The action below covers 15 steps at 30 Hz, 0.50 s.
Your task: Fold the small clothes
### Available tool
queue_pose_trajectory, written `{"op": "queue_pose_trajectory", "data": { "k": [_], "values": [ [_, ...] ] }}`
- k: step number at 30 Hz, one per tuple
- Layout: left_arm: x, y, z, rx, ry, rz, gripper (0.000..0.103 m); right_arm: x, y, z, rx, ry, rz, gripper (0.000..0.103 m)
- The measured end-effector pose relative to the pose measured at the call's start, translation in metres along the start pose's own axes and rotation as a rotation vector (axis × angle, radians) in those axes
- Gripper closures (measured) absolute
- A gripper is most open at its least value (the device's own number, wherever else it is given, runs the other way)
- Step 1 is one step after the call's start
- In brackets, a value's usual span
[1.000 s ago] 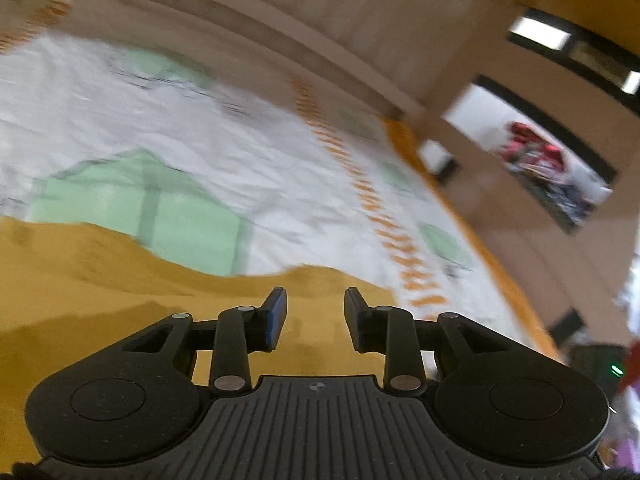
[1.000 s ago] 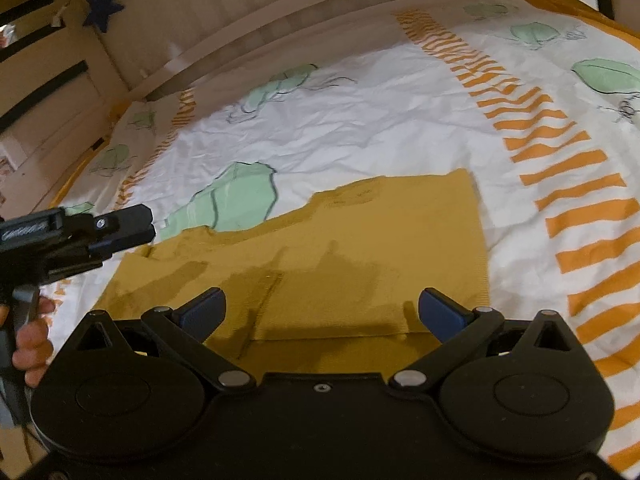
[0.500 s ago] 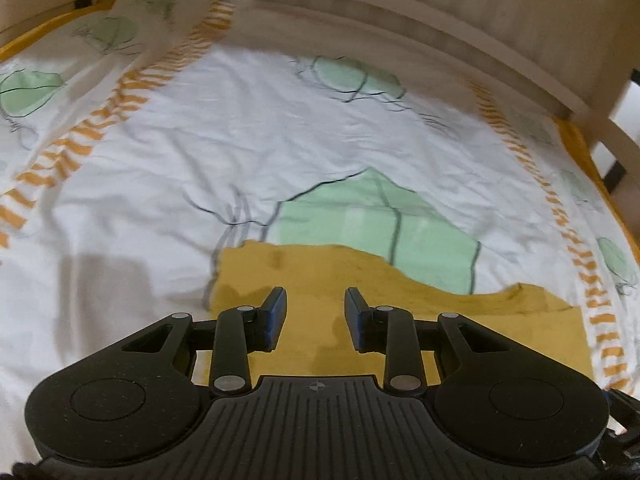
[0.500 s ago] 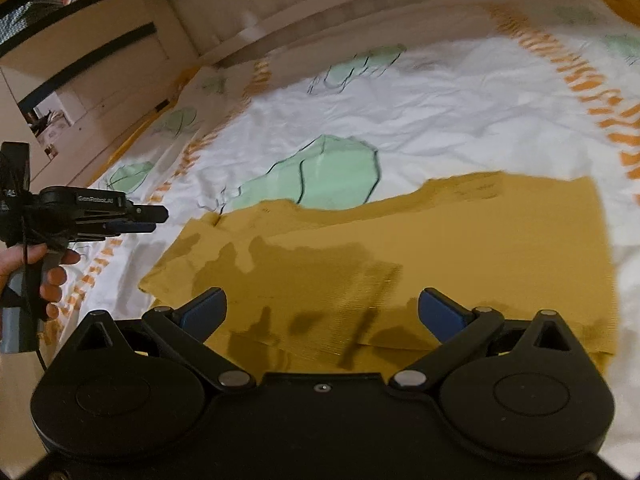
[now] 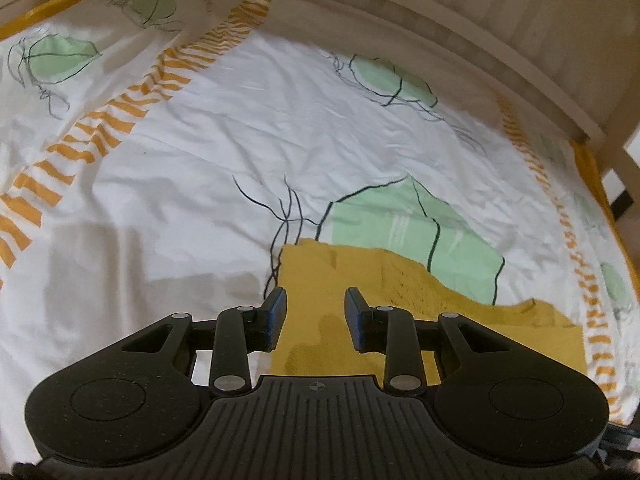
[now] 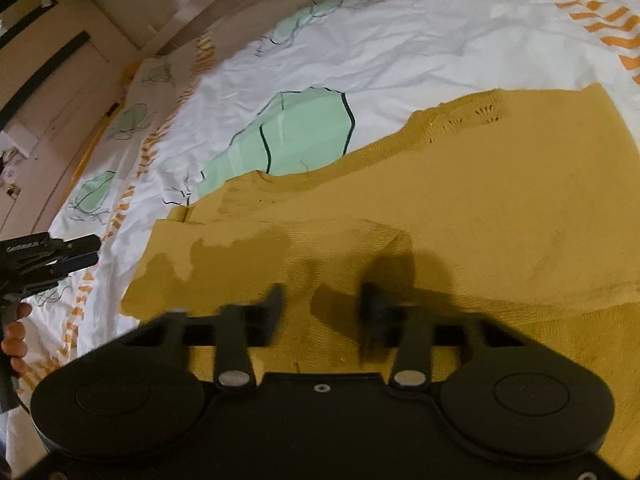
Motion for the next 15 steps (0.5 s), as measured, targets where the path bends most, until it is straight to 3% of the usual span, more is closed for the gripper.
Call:
{"op": "queue_pose_trajectory", "data": {
  "k": [1, 9, 15],
  "values": [
    [0.000, 0.000, 0.003, 0.000, 0.010, -0.002, 0.072, -0.001, 0.000, 0.002, 0.014, -0.006, 0.002, 0.086],
    [-0.001, -0.004, 0.019, 0.001, 0.062, 0.013, 0.072, -0.026, 0.020, 0.050, 0.037, 0.135, -0.015, 0.088],
    [0.000, -0.007, 0.020, 0.014, 0.066, 0.023, 0.072, -0.061, 0.061, 0.065, 0.048, 0.198, -0.090, 0.089]
  ]
}}
Point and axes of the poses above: each gripper's, at about its wrist camera, not at the fingertips, and y roughly against the way its jaws point, z to its left, x to its underside, the point moved 2 cm from there along -y, roughly the way its jaws point, and after that the axes turned 1 degree about -y, right-handed, at the moved point
